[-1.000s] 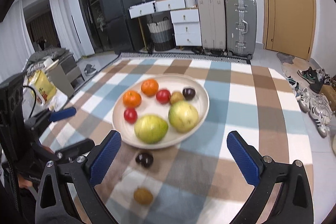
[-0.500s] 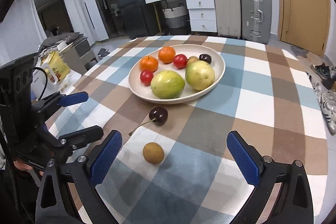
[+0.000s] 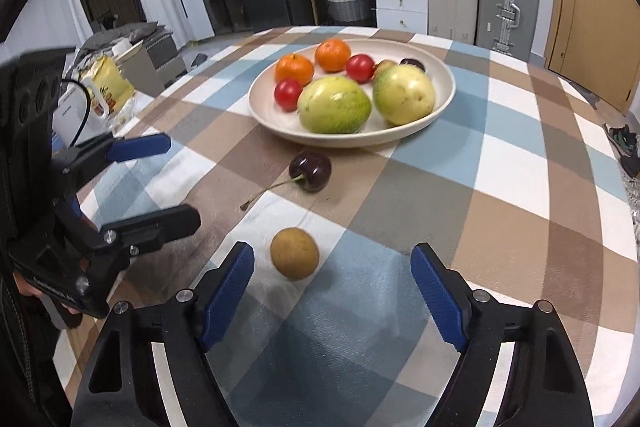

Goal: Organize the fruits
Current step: 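Grasp the small brown round fruit with the right tool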

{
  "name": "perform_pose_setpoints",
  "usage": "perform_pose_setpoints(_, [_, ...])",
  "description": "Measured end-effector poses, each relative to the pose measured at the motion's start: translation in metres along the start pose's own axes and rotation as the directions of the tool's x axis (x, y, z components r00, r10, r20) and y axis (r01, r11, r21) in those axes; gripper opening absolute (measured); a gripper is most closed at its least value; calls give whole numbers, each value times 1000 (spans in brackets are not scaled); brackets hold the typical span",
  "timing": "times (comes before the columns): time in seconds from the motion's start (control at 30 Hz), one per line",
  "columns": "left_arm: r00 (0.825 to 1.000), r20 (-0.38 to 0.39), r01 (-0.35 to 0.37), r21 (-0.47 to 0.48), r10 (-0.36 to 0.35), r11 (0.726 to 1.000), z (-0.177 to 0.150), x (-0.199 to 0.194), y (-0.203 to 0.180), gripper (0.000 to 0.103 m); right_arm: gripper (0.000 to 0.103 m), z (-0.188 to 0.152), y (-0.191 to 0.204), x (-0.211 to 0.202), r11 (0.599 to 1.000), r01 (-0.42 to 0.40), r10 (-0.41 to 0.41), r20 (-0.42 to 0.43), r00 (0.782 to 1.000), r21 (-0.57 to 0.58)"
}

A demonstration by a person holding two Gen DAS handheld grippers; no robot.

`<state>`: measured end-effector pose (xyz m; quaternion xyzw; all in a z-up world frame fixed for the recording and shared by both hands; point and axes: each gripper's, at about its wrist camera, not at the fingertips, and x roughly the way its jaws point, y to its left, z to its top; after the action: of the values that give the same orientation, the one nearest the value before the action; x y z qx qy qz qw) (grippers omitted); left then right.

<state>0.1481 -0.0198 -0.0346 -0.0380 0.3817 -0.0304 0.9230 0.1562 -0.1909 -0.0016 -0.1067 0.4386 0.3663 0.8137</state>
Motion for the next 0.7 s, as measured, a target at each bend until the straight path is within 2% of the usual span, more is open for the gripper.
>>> perform_pose_setpoints(0.07, [1000, 1, -2, -2, 2, 1000, 0, 0, 0, 102, 79, -1, 4, 1, 1000, 12, -12, 0, 1000, -20])
perform_pose_setpoints(0.3, [1000, -5, -18, 8, 18, 1000, 0, 0, -2, 102, 75, -3, 15, 7, 997, 28, -30, -16, 999, -74])
perform_pose_setpoints(0.5, [1000, -10, -15, 8, 15, 1000, 0, 0, -2, 102, 68, -3, 14, 6, 997, 34, -35, -11, 999, -71])
perform_pose_setpoints(0.57, [1000, -7, -15, 7, 15, 1000, 0, -1, -2, 102, 59, -3, 13, 5, 997, 39, -40, -6, 999, -65])
perform_pose_setpoints(0.7, [1000, -11, -15, 5, 15, 1000, 0, 0, -2, 102, 51, -3, 13, 3, 997, 37, -37, -2, 999, -67])
